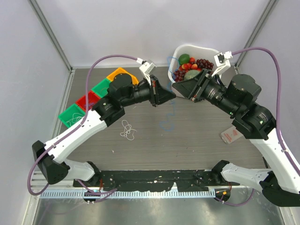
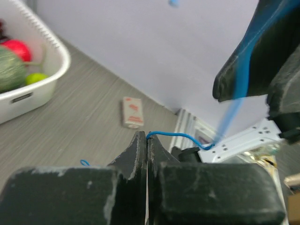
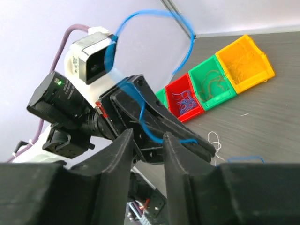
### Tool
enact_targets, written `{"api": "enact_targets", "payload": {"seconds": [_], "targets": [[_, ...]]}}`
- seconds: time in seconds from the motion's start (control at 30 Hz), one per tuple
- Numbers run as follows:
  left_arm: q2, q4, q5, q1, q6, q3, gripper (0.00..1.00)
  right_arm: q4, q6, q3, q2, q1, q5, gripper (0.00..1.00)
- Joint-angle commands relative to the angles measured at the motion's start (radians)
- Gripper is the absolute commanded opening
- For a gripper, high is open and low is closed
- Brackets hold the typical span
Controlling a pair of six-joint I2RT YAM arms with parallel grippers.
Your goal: Untangle the cables
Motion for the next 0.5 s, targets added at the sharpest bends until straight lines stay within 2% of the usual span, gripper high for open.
{"api": "enact_targets", "payload": {"seconds": [0.0,0.07,0.17,0.37,0.47], "targets": [[-0.106,-0.253,-0.304,0.036,0.087,0.052,0.00,-0.073,-0.026,0.002,0.009,0.002,0.087,0.65],[-0.109,-0.402,-0.400,0.099,0.067,0.095,0.00,-0.178,-0.044,0.024,0.022,0.002,0.216,0.75],[-0.121,-0.548,-0.452,0.244,0.020,0.117,0.00,-0.259,-0.067,0.019,0.016,0.002,0.331,0.79],[-0.177,-0.538,-0.506,0.516,0.030,0.045,0.00,-0.264,-0.078,-0.022,0.013,0.002,0.313,0.79],[-0.160,-0.539,-0.564,0.545,0.114,0.066,0.00,-0.263,-0.072,-0.032,0.027,0.000,0.296,0.79]]}}
